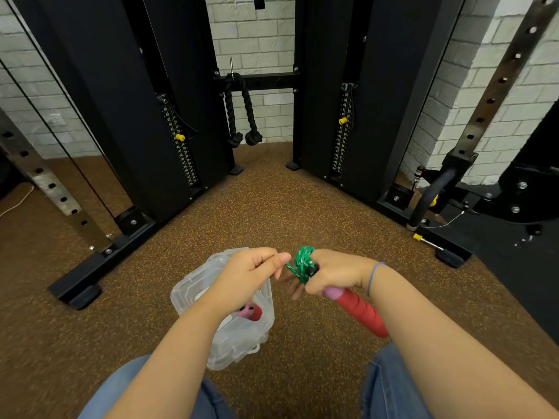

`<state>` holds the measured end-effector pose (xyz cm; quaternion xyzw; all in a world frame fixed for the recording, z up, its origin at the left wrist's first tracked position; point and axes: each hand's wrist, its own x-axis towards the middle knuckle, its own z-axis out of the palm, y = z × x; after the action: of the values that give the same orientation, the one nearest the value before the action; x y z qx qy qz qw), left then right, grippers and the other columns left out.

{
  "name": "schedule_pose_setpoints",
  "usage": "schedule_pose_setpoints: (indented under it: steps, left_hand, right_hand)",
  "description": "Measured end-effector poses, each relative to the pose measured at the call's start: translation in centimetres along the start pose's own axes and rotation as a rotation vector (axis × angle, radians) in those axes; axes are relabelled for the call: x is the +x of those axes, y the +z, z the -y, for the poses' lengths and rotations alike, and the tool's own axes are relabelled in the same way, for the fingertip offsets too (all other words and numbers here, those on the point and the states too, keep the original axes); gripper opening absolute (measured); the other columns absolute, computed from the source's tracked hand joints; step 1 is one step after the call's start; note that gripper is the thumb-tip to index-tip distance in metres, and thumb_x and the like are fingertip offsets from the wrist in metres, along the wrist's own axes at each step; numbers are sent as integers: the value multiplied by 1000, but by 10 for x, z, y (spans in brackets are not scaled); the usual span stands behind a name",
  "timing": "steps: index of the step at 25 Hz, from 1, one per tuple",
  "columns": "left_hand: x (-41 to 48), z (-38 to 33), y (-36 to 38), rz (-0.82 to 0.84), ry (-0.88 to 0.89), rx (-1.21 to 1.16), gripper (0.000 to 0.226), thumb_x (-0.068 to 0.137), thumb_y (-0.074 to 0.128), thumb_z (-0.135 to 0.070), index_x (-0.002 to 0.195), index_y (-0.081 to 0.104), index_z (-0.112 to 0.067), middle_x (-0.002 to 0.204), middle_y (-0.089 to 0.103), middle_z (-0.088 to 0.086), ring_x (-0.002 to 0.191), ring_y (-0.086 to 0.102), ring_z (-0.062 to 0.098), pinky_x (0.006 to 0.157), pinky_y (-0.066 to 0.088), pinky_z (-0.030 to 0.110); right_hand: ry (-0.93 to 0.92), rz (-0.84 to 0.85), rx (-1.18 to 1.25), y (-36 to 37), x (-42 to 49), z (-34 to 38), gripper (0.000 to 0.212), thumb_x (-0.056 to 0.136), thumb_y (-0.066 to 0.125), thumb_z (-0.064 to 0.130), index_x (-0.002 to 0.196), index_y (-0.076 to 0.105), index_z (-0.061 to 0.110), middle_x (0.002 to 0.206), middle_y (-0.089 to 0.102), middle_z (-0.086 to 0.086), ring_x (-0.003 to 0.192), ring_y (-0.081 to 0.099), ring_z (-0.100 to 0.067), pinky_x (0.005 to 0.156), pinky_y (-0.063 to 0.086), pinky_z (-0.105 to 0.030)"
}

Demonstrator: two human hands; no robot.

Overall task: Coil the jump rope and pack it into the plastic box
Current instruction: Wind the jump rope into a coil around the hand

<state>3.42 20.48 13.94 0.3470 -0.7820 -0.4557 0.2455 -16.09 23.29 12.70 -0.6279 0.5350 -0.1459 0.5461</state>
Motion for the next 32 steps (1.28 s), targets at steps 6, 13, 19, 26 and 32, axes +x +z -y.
schedule_pose_setpoints:
  steps: [6,13,19,26,32]
  left_hand:
    - [0,1,2,-59,44,20,43,82,51,-56,55,51,-23,57,41,6,57,39,15,57,33,23]
    - [5,1,-1,-183,66,-45,37,86,55,-40,53,51,-23,50,48,-12,55,41,5,55,33,14]
    - [9,-5,6,-189,26,-190,39,86,46,-39,56,44,-14,44,41,-13,44,37,0,47,33,13]
    - [15,5,27,-162,-103,-337,34,99,35,-11,78,59,-20,51,59,-9,45,54,-2,48,42,13]
    - [16,1,36,-3,-163,-476,35,101,28,-22,69,39,-13,42,36,-10,34,40,4,38,35,14]
  right_hand:
    - [-49,135,8,4,-6,11,33,58,49,1,86,66,3,69,66,-4,61,64,-12,60,51,-19]
    - [-285,279,332,24,-2,16,20,48,51,11,67,57,7,58,59,-4,56,60,-15,66,51,-29]
    - [-636,354,973,45,8,27,25,43,56,11,68,57,8,61,61,-3,58,60,-16,85,46,-33]
    - [-798,177,1530,48,14,29,68,62,46,4,128,50,-9,119,63,-26,110,62,-32,117,23,-39]
    - [-878,-76,1618,22,9,30,85,56,49,7,139,38,-7,139,48,-26,131,47,-31,116,24,-43]
